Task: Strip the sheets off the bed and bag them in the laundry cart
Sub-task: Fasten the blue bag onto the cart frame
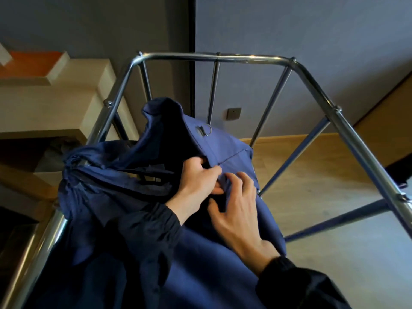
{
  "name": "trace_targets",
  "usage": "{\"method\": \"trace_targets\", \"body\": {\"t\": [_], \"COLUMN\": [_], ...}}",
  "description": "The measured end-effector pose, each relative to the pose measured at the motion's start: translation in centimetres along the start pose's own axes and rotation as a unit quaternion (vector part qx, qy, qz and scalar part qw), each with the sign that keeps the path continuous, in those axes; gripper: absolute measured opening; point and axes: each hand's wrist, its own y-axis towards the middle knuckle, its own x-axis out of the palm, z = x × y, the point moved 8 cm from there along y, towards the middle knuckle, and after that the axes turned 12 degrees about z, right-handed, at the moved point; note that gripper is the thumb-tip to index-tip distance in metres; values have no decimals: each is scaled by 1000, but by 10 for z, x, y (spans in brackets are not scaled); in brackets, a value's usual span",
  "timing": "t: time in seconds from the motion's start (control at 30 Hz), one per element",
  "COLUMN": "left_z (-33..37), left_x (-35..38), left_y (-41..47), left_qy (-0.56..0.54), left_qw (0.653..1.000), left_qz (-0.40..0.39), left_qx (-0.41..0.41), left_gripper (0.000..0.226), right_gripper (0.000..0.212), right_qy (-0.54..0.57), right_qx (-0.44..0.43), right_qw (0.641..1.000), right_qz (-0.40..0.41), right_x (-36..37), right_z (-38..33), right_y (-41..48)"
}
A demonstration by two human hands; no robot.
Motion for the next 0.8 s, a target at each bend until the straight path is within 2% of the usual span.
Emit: {"method": "trace_targets", "body": {"t": [0.07,0.13,0.17,0.27,0.37,0.47,0.6,0.67,0.77,0.8], "left_z": [7,5,2,-12,-19,-19,-25,-25,-22,-22], "left_x": [7,13,14,16,9,0,-23,-35,-44,-42], "left_y": [-1,-5,-7,-9,-4,-3,5,18,30,31], "left_qy": [20,15,3,-25,-67,-89,-137,-173,-189,-193], "left_qw": [999,999,998,996,994,992,983,974,968,966], "left_qz": [-15,-48,-57,-72,-33,3,26,34,32,25], "left_qx": [20,11,-2,-47,-76,-87,-121,-142,-162,-168], "left_gripper": [13,13,13,14,11,14,17,19,21,21], "right_gripper": [57,55,53,38,32,42,50,51,53,55], "right_qy": [-22,-17,-18,-7,-17,-21,2,11,-34,-54], "right_qx": [41,110,115,71,28,23,-57,-22,113,120], "right_qw": [999,994,993,997,999,999,996,996,988,984], "right_qz": [-3,-16,-15,11,4,-27,-67,-82,-99,-121], "right_x": [2,0,-3,-14,-10,1,13,15,23,29], "right_z": [11,26,31,28,19,15,5,21,66,70], "right_y": [-1,2,5,13,2,-13,-25,-33,-54,-60]}}
